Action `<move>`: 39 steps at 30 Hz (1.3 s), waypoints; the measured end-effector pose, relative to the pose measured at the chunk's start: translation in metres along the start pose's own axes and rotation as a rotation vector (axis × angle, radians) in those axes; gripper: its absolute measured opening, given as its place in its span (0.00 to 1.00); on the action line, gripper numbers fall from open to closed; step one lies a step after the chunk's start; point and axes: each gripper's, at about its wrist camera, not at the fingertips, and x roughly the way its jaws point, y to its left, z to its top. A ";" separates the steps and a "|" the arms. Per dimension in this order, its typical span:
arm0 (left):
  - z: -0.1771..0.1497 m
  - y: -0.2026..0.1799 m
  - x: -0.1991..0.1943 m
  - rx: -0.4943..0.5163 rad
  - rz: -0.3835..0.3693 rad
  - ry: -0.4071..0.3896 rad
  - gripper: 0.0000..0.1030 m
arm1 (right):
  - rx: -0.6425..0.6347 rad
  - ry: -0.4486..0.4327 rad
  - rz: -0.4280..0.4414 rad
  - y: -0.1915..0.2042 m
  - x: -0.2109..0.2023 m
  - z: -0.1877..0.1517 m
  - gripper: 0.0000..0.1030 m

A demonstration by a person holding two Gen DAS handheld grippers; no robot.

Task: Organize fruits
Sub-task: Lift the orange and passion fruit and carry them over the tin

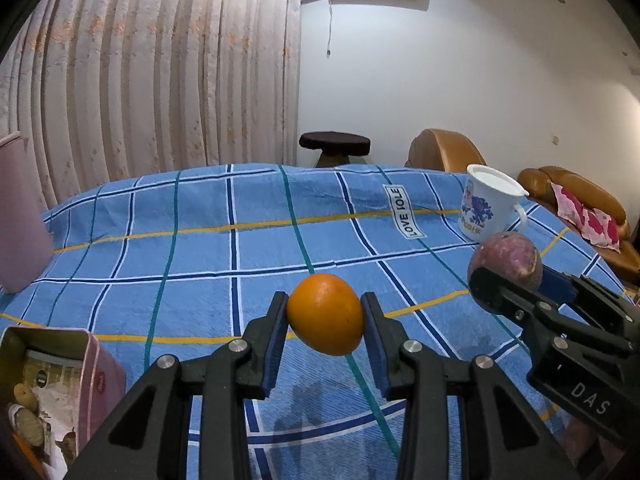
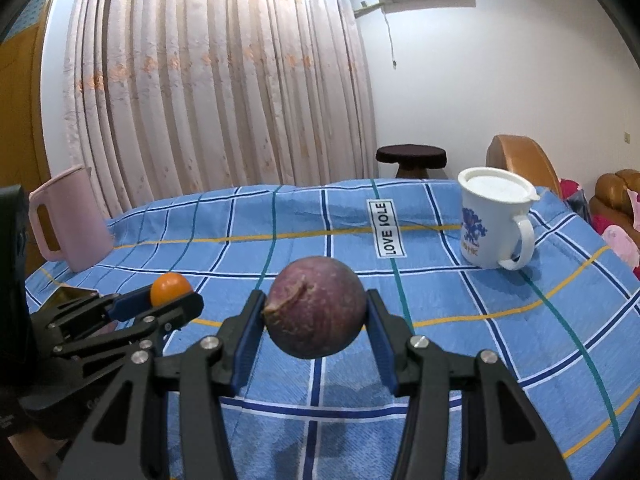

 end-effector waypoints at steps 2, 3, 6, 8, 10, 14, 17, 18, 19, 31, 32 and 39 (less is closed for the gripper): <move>-0.001 -0.001 -0.002 0.005 0.002 -0.011 0.37 | -0.010 -0.014 0.000 0.002 -0.003 0.000 0.51; -0.001 -0.002 -0.004 0.007 0.005 -0.016 0.37 | -0.016 -0.021 -0.002 0.003 -0.004 0.000 0.51; -0.001 -0.003 -0.007 0.013 0.013 -0.033 0.37 | -0.032 -0.045 -0.008 0.007 -0.008 -0.001 0.51; -0.001 -0.002 -0.009 0.013 0.017 -0.043 0.37 | -0.045 -0.063 -0.010 0.009 -0.011 -0.001 0.51; -0.002 -0.002 -0.014 0.009 0.030 -0.055 0.37 | -0.059 -0.075 -0.009 0.012 -0.013 -0.001 0.51; -0.007 -0.003 -0.023 0.030 0.039 -0.071 0.37 | -0.068 -0.104 -0.005 0.015 -0.019 -0.002 0.51; -0.011 -0.001 -0.031 0.028 0.035 -0.072 0.37 | -0.062 -0.096 0.004 0.016 -0.021 -0.003 0.51; -0.013 0.001 -0.034 0.028 0.035 -0.065 0.37 | -0.056 -0.093 0.007 0.016 -0.022 -0.004 0.51; -0.015 0.002 -0.037 0.027 0.030 -0.063 0.37 | -0.050 -0.086 0.012 0.018 -0.023 -0.005 0.51; -0.025 0.048 -0.098 -0.016 0.076 -0.070 0.37 | -0.085 -0.063 0.179 0.084 -0.037 0.001 0.51; -0.024 0.053 -0.104 -0.022 0.087 -0.075 0.37 | -0.089 -0.066 0.192 0.090 -0.038 0.003 0.51; -0.027 0.090 -0.128 -0.060 0.150 -0.079 0.37 | -0.128 -0.068 0.287 0.137 -0.037 0.010 0.51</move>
